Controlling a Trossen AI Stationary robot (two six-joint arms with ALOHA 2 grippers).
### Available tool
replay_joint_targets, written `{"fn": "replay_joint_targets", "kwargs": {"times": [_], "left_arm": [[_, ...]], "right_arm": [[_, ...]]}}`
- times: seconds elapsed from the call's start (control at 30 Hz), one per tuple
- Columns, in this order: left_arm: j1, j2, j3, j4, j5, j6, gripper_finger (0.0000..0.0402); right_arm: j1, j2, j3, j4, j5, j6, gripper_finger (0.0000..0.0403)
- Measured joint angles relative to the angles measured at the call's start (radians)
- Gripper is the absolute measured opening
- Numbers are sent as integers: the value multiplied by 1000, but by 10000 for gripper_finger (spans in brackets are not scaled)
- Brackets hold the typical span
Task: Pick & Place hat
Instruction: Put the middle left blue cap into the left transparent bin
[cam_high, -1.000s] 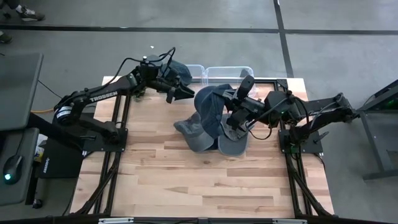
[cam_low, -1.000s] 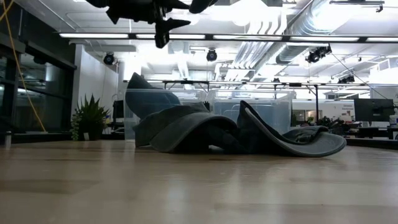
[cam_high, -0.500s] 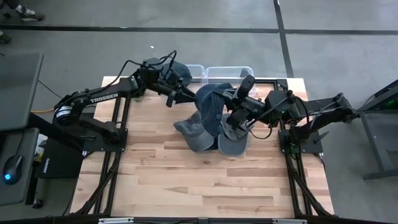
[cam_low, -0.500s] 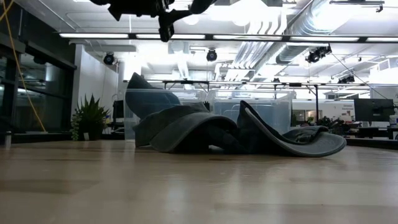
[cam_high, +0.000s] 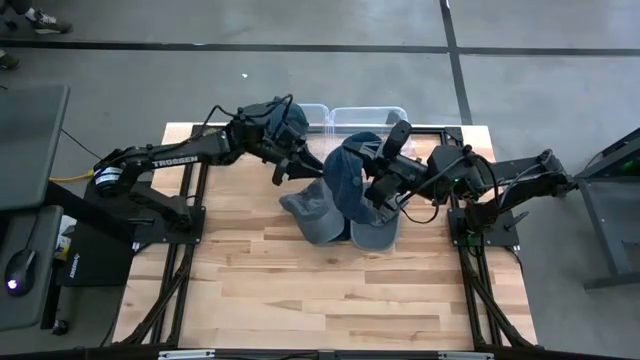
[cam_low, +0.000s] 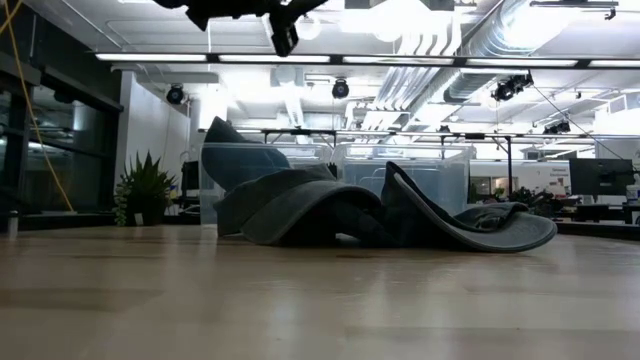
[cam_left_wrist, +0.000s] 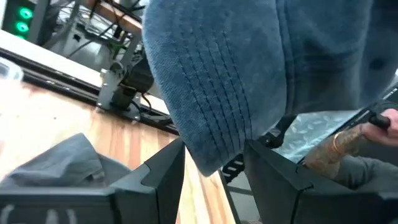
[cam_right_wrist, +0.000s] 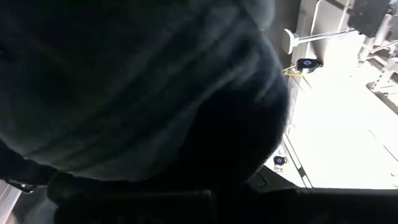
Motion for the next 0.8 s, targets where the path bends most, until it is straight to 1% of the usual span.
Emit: {"fn": "replay_joint_targets", "kwargs": {"times": [0.1,0.2,0.33,0.43,0.57,0.8], "left_arm": [[0,6,0,20,-2,-2,163],[1,3,0,41,-28,-9,163],[0,4,0,124,-28,-47,163],[0,3,0,174,-26,-68,163],[0,3,0,179,-53,-69,163],[-26,3,0,184,-68,-68,163]], "right_arm": [[0,0,0,-31,32,6,0],[0,0,0,-50,61,17,0],[0,0,0,-75,77,25,0],[0,0,0,-69,71,27,0],[0,1,0,-47,49,27,0],[-30,1,0,-40,52,27,0]]}}
